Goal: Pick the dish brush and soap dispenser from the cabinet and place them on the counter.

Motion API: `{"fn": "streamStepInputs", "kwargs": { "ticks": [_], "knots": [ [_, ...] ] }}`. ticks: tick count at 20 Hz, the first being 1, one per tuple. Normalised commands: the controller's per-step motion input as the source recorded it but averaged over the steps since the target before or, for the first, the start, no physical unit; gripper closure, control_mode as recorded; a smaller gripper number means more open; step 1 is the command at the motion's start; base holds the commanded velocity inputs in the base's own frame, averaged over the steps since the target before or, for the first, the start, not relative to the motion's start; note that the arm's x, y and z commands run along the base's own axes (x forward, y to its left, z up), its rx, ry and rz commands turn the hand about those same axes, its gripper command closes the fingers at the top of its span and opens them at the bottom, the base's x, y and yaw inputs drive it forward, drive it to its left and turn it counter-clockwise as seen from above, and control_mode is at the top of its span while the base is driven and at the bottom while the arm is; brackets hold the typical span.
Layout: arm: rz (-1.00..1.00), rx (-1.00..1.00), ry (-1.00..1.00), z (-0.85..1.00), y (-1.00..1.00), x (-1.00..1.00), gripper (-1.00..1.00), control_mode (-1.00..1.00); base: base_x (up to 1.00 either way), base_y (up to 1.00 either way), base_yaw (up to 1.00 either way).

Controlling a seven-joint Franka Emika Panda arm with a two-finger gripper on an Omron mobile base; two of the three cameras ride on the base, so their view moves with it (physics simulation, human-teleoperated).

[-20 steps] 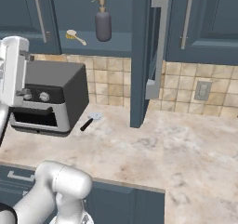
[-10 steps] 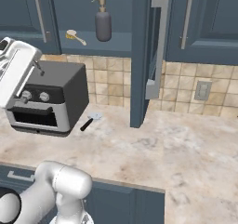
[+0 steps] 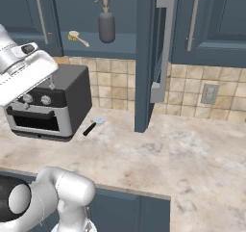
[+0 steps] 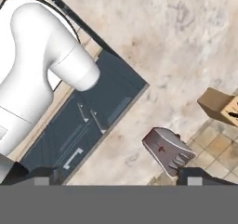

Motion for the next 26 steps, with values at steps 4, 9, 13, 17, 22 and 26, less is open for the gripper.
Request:
{"fn": "streamStepInputs", "kwargs": {
  "ticks": [4, 9, 13, 17, 22, 26],
  "knots": [
    [0.08, 0.43, -0.07, -0.52, -0.02, 0.27, -1.00, -1.00, 0.00, 0.00, 0.00],
    [-0.01, 0.32, -0.25, -0.40, -0.15, 0.22, -1.00, -1.00, 0.00, 0.00, 0.00],
    [-0.04, 0.17, -0.22, -0.25, -0.15, 0.08, -1.00, -1.00, 0.00, 0.00, 0.00],
    [0.00, 0.00, -0.03, -0.01, 0.00, 0.00, -1.00, -1.00, 0.00, 0.00, 0.00],
    [-0.12, 0.06, -0.33, 0.04, -0.10, 0.00, -1.00, -1.00, 0.00, 0.00, 0.00],
    [-0.31, 0.15, -0.25, 0.02, -0.05, 0.10, -1.00, -1.00, 0.00, 0.00, 0.00]
  ]
}}
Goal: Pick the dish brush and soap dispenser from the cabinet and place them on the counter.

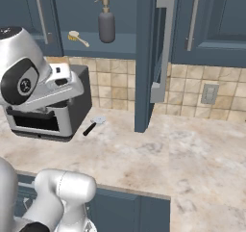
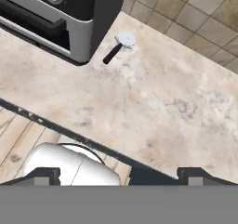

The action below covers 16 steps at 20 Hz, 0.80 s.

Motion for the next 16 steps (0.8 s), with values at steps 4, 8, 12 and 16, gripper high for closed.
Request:
{"fn": "streamStepInputs", "kwargs": {
  "ticks": [4, 8, 12, 16],
  "knots": [
    [-0.43, 0.20, -0.14, -0.06, 0.00, 0.03, -1.00, -1.00, 0.00, 0.00, 0.00],
    [-0.44, 0.19, -0.08, -0.18, 0.00, 0.00, -1.00, -1.00, 0.00, 0.00, 0.00],
    [-0.26, 0.17, -0.06, -0.06, 0.00, -0.08, -1.00, -1.00, 0.00, 0.00, 0.00],
    [-0.02, 0.02, 0.00, 0.00, -0.12, 0.01, -1.00, -1.00, 0.00, 0.00, 0.00]
  ]
}}
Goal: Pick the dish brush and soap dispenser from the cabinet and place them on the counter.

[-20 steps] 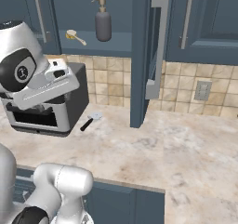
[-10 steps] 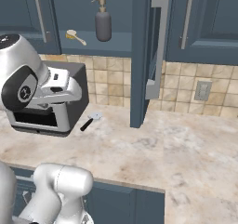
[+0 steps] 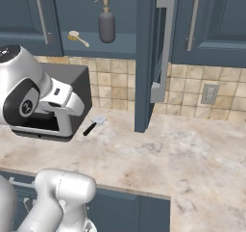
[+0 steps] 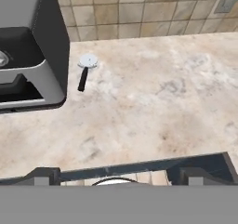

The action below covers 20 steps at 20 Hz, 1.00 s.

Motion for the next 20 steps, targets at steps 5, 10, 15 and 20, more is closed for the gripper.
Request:
{"fn": "streamStepInputs", "kwargs": {
  "ticks": [5, 10, 15, 20],
  "knots": [
    [0.00, 0.06, -0.03, 0.01, -0.07, 0.00, -1.00, -1.00, 0.00, 0.00, 0.00],
    [0.00, 0.04, -0.03, 0.02, -0.06, 0.00, -1.00, -1.00, 0.00, 0.00, 0.00],
    [0.04, -0.01, 0.00, 0.11, 0.00, 0.03, -1.00, -1.00, 0.00, 0.00, 0.00],
    [0.06, 0.00, 0.00, 0.31, 0.00, 0.00, -1.00, -1.00, 0.00, 0.00, 0.00]
  ]
}}
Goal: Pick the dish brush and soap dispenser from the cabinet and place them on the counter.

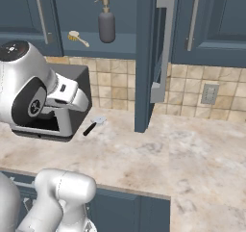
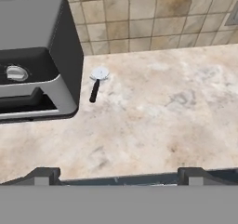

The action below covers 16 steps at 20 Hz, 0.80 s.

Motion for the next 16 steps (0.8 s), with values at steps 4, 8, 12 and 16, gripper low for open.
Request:
{"fn": "streamStepInputs", "kwargs": {
  "ticks": [4, 8, 12, 16],
  "knots": [
    [0.02, 0.00, -0.03, 0.22, 0.00, 0.00, -1.00, -1.00, 0.00, 0.00, 0.00],
    [0.01, 0.00, -0.01, 0.24, 0.00, 0.00, -1.00, -1.00, 0.00, 0.00, 0.00],
    [0.00, 0.00, -0.04, 0.26, 0.00, 0.00, -1.00, -1.00, 0.00, 0.00, 0.00],
    [0.00, 0.00, -0.04, 0.27, 0.00, 0.00, -1.00, -1.00, 0.00, 0.00, 0.00]
  ]
}}
